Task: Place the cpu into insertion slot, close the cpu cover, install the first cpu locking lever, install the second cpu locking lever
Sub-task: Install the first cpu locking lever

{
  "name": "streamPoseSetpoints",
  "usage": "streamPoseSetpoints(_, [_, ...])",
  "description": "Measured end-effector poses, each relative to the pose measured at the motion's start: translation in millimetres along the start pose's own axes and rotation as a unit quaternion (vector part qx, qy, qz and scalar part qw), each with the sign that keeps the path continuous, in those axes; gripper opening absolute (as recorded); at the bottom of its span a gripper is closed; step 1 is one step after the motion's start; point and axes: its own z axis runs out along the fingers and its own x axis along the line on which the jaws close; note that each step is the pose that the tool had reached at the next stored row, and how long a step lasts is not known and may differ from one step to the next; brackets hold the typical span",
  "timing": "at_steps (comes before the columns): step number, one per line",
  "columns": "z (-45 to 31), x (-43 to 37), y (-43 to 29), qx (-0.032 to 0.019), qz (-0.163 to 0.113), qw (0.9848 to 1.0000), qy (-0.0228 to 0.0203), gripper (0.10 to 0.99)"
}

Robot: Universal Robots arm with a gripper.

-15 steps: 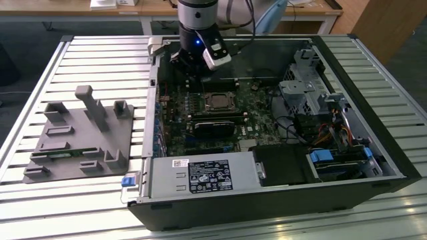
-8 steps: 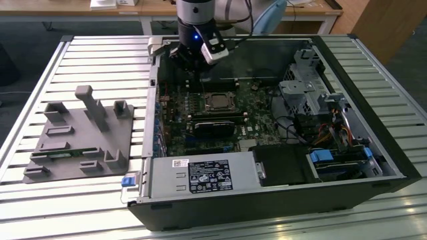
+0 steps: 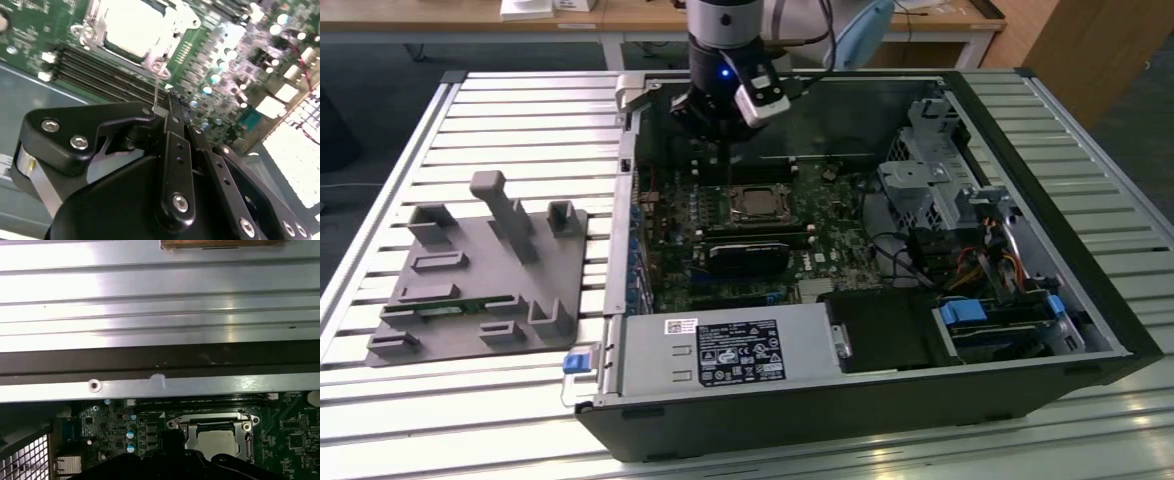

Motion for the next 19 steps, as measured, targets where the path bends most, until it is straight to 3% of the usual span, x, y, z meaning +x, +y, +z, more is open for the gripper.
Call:
streamPoseSetpoints(6, [2.2,-23.1,2.6,0.0001,0.000,1.0000,0.0006,0.106])
streamPoseSetpoints(8, [2.2,-23.4,2.5,-0.0004,0.000,1.0000,0.0006,0.106])
streamPoseSetpoints(11, [3.6,-23.4,2.3,-0.0153,0.000,0.9999,0.0016,0.106])
streamPoseSetpoints(12, [4.8,-23.5,2.3,-0.0178,0.000,0.9998,0.0017,0.106])
streamPoseSetpoints(19, [12.6,-29.2,2.3,-0.0179,-0.002,0.9998,0.0019,0.106])
